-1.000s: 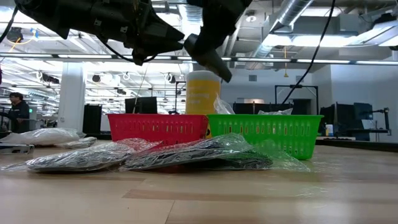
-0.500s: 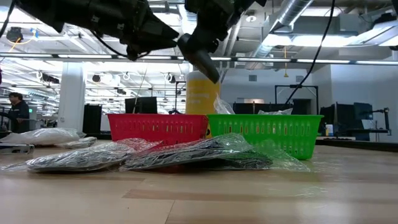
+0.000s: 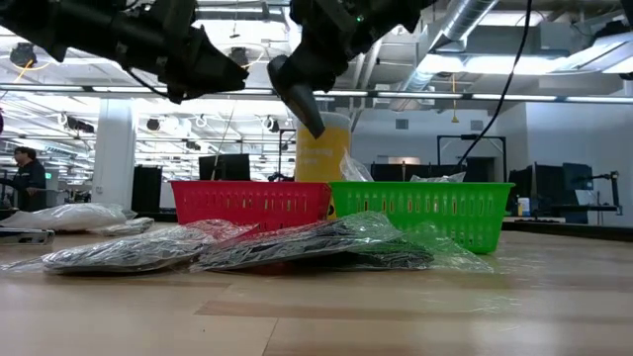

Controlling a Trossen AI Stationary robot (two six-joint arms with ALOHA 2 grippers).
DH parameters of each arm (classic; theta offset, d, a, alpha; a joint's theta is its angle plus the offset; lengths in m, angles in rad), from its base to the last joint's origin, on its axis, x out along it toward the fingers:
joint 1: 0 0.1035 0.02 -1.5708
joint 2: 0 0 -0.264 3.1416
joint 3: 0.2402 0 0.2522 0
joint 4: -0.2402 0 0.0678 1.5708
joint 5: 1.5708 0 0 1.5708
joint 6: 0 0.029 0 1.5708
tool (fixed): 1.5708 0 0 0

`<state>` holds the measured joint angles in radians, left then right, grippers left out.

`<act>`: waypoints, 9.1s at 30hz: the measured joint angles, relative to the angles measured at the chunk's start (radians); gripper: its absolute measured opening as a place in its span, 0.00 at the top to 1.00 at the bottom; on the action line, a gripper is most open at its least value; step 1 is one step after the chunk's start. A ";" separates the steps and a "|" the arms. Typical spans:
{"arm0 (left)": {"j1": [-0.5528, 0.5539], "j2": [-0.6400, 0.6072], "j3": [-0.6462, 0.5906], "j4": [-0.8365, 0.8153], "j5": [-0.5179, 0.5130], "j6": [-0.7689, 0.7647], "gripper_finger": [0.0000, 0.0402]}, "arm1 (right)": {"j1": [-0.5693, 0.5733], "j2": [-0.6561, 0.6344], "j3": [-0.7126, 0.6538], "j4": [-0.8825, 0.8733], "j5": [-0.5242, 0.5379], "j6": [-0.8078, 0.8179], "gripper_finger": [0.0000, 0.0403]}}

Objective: Pick & Place Travel size toiletries
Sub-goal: Put the deodorant into the right green bin, then put the cotton pack into the right red bin

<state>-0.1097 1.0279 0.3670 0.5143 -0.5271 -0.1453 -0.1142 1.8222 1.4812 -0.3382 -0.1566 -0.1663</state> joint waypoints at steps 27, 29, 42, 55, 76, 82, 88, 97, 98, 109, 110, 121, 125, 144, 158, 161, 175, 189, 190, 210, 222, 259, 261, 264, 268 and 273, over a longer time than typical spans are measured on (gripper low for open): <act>-0.012 -0.055 -0.028 0.008 -0.007 -0.018 0.68 | -0.141 0.148 -0.135 0.318 -0.005 0.070 0.53; -0.012 -0.055 -0.028 0.010 -0.007 -0.018 0.68 | -0.146 0.154 -0.134 0.330 -0.005 0.065 0.53; -0.012 -0.055 -0.028 0.010 -0.007 -0.018 0.68 | -0.157 0.165 -0.134 0.280 -0.003 0.062 0.53; -0.012 -0.055 -0.028 0.009 -0.006 -0.019 0.68 | -0.148 0.157 -0.134 0.241 0.001 0.106 0.05; -0.013 -0.055 -0.029 -0.003 -0.007 -0.020 0.68 | -0.073 0.072 -0.133 -0.032 0.000 0.141 0.21; -0.013 -0.055 -0.029 -0.003 -0.007 -0.020 0.68 | -0.044 0.055 -0.134 -0.134 0.000 0.164 0.21; -0.013 -0.055 -0.029 -0.003 -0.007 -0.020 0.68 | -0.013 0.028 -0.135 -0.265 0.001 0.194 0.21; -0.013 -0.055 -0.029 -0.005 -0.007 -0.020 0.68 | 0.064 -0.041 -0.136 -0.381 0.022 0.226 0.21; -0.013 -0.055 -0.029 -0.006 -0.007 -0.020 0.68 | 0.073 -0.050 -0.136 -0.380 0.028 0.228 0.21; -0.013 -0.055 -0.044 -0.002 -0.007 -0.024 0.68 | 0.161 -0.197 -0.193 -0.525 0.257 0.299 0.21; -0.013 -0.055 -0.044 -0.001 -0.007 -0.024 0.68 | 0.161 -0.208 -0.207 -0.493 0.278 0.301 0.21; -0.013 -0.055 -0.044 0.001 -0.006 -0.047 0.68 | 0.195 -0.357 -0.352 -0.546 0.288 0.455 0.21; -0.013 -0.055 -0.044 0.001 -0.006 -0.047 0.68 | 0.252 -0.414 -0.410 -0.621 0.286 0.592 0.21; -0.013 -0.055 -0.044 0.002 -0.007 -0.047 0.68 | 0.594 -0.455 -0.596 -0.754 0.216 1.084 0.21; -0.013 -0.055 -0.044 0.002 -0.007 -0.049 0.68 | 0.733 -0.385 -0.673 -0.695 0.182 1.251 0.21; -0.013 -0.055 -0.044 0.002 -0.007 -0.054 0.68 | 0.737 -0.328 -0.674 -0.697 0.182 1.243 0.21; -0.013 -0.055 -0.044 0.002 -0.007 -0.054 0.68 | 0.749 -0.197 -0.675 -0.649 0.156 1.192 0.46; -0.013 -0.055 -0.044 0.002 -0.007 -0.054 0.68 | 0.749 -0.209 -0.673 -0.641 0.153 1.177 0.93; -0.013 -0.055 -0.044 0.001 -0.007 -0.054 0.68 | 0.749 -0.209 -0.673 -0.640 0.152 1.177 0.92; -0.013 -0.055 -0.044 0.001 -0.007 -0.054 0.68 | 0.718 -0.403 -0.610 -0.725 0.250 1.132 0.97; -0.012 -0.055 -0.044 0.001 -0.007 -0.054 0.68 | 0.586 -0.567 -0.609 -0.699 0.323 1.009 0.97; -0.012 -0.055 -0.044 -0.002 -0.007 -0.070 0.68 | 0.068 -0.498 -0.448 -0.215 0.313 0.435 0.98; -0.012 -0.055 -0.044 -0.001 -0.007 -0.070 0.68 | 0.049 -0.473 -0.438 -0.232 0.313 0.409 0.97; -0.012 -0.055 -0.045 -0.002 -0.007 -0.070 0.68 | 0.020 -0.407 -0.412 -0.224 0.312 0.385 0.96; -0.012 -0.055 -0.045 -0.004 -0.007 -0.070 0.68 | -0.010 -0.330 -0.381 -0.228 0.308 0.332 0.97; -0.012 -0.055 -0.045 -0.006 -0.007 -0.069 0.68 | -0.043 -0.272 -0.340 -0.233 0.277 0.303 0.97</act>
<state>-0.1219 0.9733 0.3222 0.5086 -0.5339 -0.2148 -0.1572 1.5507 1.1414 -0.5713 0.1207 0.1366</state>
